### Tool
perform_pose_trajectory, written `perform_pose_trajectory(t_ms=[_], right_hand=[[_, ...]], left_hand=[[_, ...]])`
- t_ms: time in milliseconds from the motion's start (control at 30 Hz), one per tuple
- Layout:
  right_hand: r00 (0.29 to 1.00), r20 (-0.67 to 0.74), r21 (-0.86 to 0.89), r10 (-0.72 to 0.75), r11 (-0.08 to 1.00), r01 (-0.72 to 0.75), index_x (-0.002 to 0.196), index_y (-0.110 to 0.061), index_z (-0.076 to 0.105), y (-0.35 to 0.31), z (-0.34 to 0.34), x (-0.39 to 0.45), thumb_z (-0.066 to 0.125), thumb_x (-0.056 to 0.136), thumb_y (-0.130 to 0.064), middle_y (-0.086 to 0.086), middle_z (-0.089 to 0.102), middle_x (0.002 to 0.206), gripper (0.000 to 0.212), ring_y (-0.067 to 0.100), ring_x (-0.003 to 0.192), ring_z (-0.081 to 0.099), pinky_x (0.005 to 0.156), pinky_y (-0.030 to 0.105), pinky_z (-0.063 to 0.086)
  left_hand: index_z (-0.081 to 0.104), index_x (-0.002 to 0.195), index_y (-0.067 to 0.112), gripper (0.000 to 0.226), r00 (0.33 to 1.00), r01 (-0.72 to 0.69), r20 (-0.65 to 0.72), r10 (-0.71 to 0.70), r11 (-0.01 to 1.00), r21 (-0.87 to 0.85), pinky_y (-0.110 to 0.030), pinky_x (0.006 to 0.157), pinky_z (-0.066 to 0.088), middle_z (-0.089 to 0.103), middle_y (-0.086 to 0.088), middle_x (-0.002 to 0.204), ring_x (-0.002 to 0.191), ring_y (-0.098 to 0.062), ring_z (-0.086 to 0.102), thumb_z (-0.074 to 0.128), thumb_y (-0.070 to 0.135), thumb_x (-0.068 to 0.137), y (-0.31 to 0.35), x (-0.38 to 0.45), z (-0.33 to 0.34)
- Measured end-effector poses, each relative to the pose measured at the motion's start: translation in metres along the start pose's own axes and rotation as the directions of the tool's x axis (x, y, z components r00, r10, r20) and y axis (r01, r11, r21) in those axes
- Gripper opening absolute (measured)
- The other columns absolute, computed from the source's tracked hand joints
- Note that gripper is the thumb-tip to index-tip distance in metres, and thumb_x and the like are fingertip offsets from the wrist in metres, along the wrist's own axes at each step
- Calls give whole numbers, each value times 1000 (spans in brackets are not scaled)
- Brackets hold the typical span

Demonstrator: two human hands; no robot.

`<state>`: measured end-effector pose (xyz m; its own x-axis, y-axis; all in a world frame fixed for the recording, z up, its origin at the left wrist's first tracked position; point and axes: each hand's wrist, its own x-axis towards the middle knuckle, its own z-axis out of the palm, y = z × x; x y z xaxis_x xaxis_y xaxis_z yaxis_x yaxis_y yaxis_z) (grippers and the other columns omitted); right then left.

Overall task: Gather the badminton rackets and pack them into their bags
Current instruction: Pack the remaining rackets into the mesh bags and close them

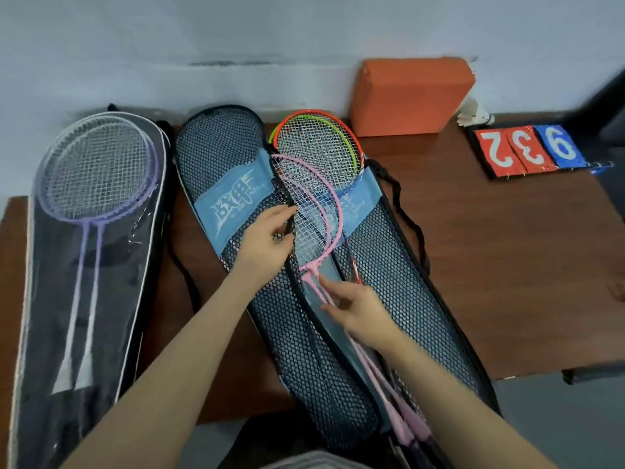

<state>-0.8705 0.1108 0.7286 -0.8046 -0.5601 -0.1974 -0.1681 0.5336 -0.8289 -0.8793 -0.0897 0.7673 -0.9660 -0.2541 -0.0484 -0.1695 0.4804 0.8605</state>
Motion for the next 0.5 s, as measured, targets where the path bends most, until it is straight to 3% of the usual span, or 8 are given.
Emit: perform_pose_trajectory(t_ms=[67,133,167,233,333,433,467,500], right_hand=[[997,-32,118,68,991,-64,128,-15,56,-1,2,5,72,80,-14,-8,63,82,50,-4,67,49,68,17,40],[989,-23,244,148,960,-138,130,-17,54,0,0,13,73,80,-14,7,49,65,54,4,60,40,60,21,35],[987,-5,244,158,958,-152,132,-18,52,2,-2,16,72,80,-14,14,45,66,56,6,59,38,58,21,33],[991,36,183,125,974,-130,133,-19,50,3,-4,18,69,82,-13,7,42,67,54,5,58,34,56,20,29],[997,44,150,63,986,-69,129,-17,55,4,-4,15,64,83,-5,4,58,77,48,4,63,42,62,18,34],[996,63,118,57,991,-65,129,-23,55,9,-7,6,61,85,-4,18,62,89,48,16,72,51,69,23,40],[996,61,126,69,989,-77,129,-23,55,10,-9,5,61,86,-4,15,65,96,47,20,80,57,75,25,44],[995,54,149,84,985,-91,129,-21,56,8,-11,4,62,86,-4,9,67,104,47,19,89,60,82,25,46]], left_hand=[[52,130,13,47,1000,-18,-2,18,1000,19,-1,71,37,47,2,131,80,-1,49,54,-3,86,0,-1,-4],[51,131,13,49,1000,-19,-17,19,1000,13,-4,64,37,46,3,129,72,-2,45,53,-5,85,0,-4,-8],[50,132,14,51,1000,-9,-24,9,1000,-5,-5,64,39,44,4,129,73,-2,46,53,-5,85,-1,-6,-10],[45,136,14,56,999,17,-34,-18,999,-45,-10,66,43,40,4,135,82,5,49,53,-6,84,-2,-12,-10],[38,140,15,62,995,74,-66,-78,995,-72,-16,71,45,30,-1,147,100,16,45,53,-6,84,-7,-12,-8],[35,142,18,64,992,111,-60,-114,993,-52,-12,64,41,24,1,152,120,-26,49,52,-5,85,-6,-3,-6],[34,142,19,64,992,111,-49,-113,993,-41,-11,61,41,23,2,152,117,-26,51,52,-5,86,-5,-1,-6],[34,142,20,64,994,105,-35,-105,994,-27,-11,62,42,23,3,152,111,-12,54,51,-5,86,-4,1,-6]])
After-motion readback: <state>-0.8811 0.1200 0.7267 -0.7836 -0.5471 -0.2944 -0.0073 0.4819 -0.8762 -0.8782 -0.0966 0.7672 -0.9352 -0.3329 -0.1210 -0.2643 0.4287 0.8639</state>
